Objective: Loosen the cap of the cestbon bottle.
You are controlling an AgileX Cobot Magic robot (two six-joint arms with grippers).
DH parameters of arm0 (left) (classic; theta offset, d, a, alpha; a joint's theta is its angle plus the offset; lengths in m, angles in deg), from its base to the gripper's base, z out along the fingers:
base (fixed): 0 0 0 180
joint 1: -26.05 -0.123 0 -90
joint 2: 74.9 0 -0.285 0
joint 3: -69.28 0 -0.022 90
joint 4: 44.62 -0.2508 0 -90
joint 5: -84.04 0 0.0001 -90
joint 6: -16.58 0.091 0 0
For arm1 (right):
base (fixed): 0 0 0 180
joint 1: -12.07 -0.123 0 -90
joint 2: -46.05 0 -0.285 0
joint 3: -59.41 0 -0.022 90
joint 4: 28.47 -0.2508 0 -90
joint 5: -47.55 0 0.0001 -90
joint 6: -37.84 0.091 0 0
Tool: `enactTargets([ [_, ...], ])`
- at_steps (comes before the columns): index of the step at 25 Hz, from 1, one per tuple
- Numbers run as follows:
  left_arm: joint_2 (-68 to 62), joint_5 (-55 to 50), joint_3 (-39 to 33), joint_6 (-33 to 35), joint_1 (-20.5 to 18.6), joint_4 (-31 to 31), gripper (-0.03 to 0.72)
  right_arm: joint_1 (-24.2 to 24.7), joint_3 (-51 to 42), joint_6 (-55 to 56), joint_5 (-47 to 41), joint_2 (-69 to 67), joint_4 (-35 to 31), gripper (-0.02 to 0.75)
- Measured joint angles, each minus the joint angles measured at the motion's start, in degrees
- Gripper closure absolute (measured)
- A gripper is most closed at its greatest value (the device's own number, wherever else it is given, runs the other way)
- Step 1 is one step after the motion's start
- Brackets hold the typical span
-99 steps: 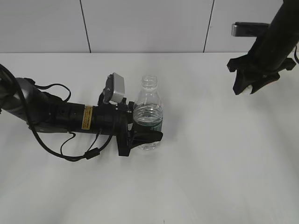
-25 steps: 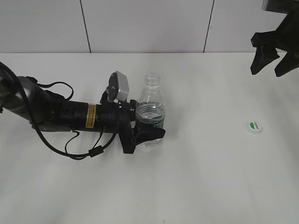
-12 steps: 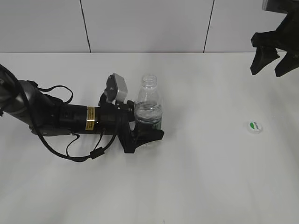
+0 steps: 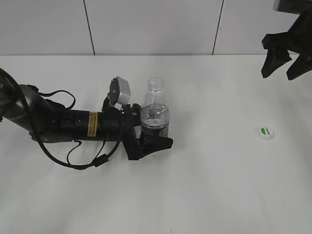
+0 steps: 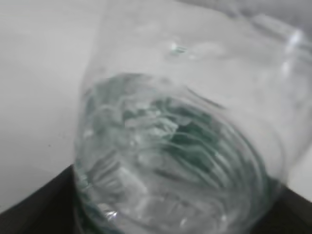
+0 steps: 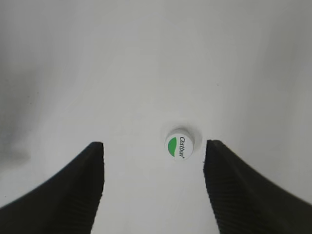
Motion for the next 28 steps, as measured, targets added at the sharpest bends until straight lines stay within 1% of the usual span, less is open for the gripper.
enactTargets([
  [6, 0.1, 3.2, 0.0, -0.1, -0.1, -1.0, 0.116, 0.0, 0.0, 0.0, 0.0, 0.0, 0.0, 0.248],
  [13, 1.7, 3.7, 0.0, -0.4, -0.4, 1.6, 0.116, 0.0, 0.0, 0.0, 0.0, 0.0, 0.0, 0.248],
  [28, 12.3, 4.2, 0.0, -9.4, -0.4, 2.0, 0.116, 0.0, 0.0, 2.9, 0.0, 0.0, -0.1, 0.248],
])
